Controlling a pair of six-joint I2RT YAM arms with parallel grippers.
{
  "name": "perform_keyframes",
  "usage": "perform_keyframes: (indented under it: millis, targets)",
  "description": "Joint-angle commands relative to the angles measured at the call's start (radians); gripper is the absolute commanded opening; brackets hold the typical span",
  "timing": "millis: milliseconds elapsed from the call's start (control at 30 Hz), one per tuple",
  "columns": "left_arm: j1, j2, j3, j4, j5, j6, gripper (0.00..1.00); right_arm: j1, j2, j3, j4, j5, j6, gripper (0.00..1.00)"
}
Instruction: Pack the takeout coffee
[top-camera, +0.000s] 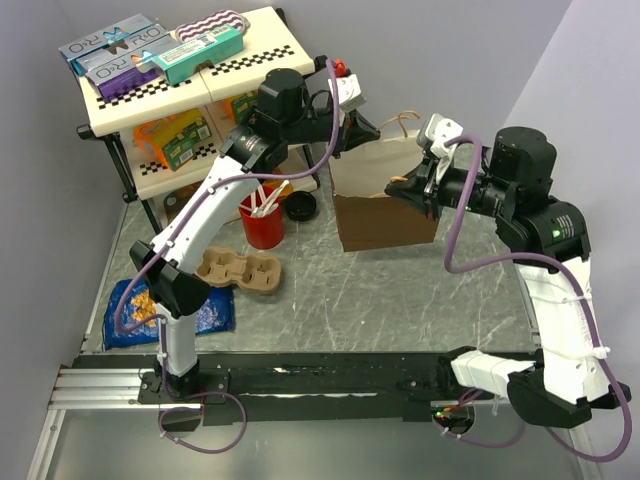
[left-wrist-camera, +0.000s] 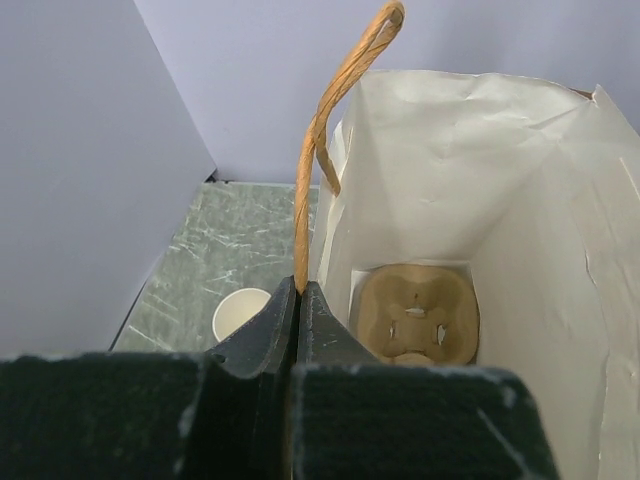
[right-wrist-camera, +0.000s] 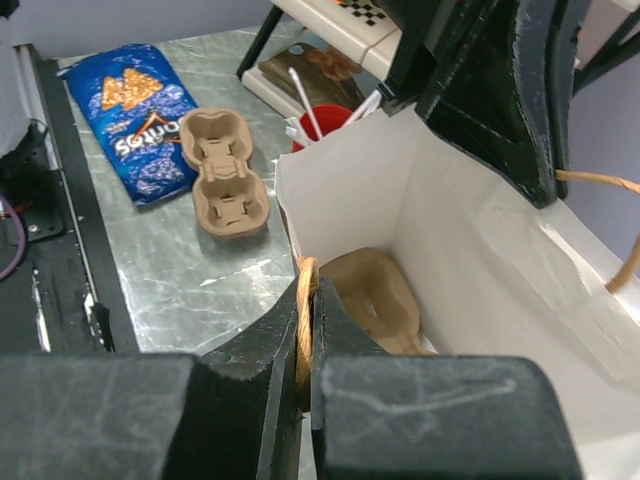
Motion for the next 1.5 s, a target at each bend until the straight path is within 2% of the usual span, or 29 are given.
perform_keyframes:
  millis: [0, 100, 233, 267, 300, 333, 367, 400, 433, 467, 567, 733, 967, 1300, 1467]
  targets:
    - [0.000, -0.061, 0.006, 0.001, -0.018, 0.004, 0.01, 0.020, 0.002, 0.051, 0.046, -0.039, 0.027, 0.02]
    - [0.000, -0.058, -0.005, -0.005, -0.018, 0.013, 0.01, 0.023, -0.004, 0.033, 0.046, -0.036, 0.021, 0.02]
    - [0.000, -0.058, -0.031, -0.002, -0.016, 0.018, 0.01, 0.025, -0.040, -0.083, 0.047, -0.021, 0.003, 0.04]
    - [0.000, -0.059, -0.043, 0.002, -0.022, 0.012, 0.04, 0.023, -0.064, -0.114, 0.049, -0.014, -0.002, 0.17]
    - [0.000, -0.059, -0.084, 0.005, -0.026, 0.008, 0.25, 0.023, -0.078, -0.146, 0.053, -0.004, -0.002, 0.28]
    - [0.000, -0.064, -0.113, 0.013, -0.030, 0.007, 0.41, 0.023, -0.093, -0.223, 0.061, 0.025, 0.001, 0.50]
    - [0.000, -0.069, -0.151, 0.048, -0.036, -0.008, 0.54, 0.023, -0.128, -0.263, 0.085, 0.042, 0.009, 0.59]
    - [0.000, -0.079, -0.237, 0.070, -0.065, -0.019, 0.78, 0.023, -0.145, -0.304, 0.099, 0.059, 0.024, 0.70]
    - [0.000, -0.084, -0.279, 0.096, -0.076, -0.031, 0.90, 0.023, -0.164, -0.375, 0.108, 0.073, 0.026, 0.97]
    - [0.000, -0.085, -0.329, 0.119, -0.082, -0.045, 0.99, 0.023, -0.194, -0.400, 0.116, 0.090, 0.027, 1.00]
    - [0.000, -0.105, -0.342, 0.171, -0.142, -0.096, 0.99, 0.022, -0.225, -0.398, 0.122, 0.130, 0.040, 1.00]
    - [0.000, -0.113, -0.285, 0.196, -0.177, -0.074, 0.99, 0.017, -0.195, -0.303, 0.138, 0.174, 0.014, 1.00]
    - [0.005, -0.130, -0.313, 0.245, -0.222, -0.080, 0.99, 0.002, -0.175, -0.306, 0.151, 0.176, -0.106, 0.99]
    - [0.017, -0.009, -0.252, 0.188, -0.076, -0.074, 0.98, -0.113, -0.006, -0.280, 0.075, 0.113, -0.307, 0.96]
    - [0.017, 0.054, -0.232, 0.186, -0.035, -0.090, 0.94, -0.159, 0.061, -0.282, 0.012, 0.107, -0.462, 0.94]
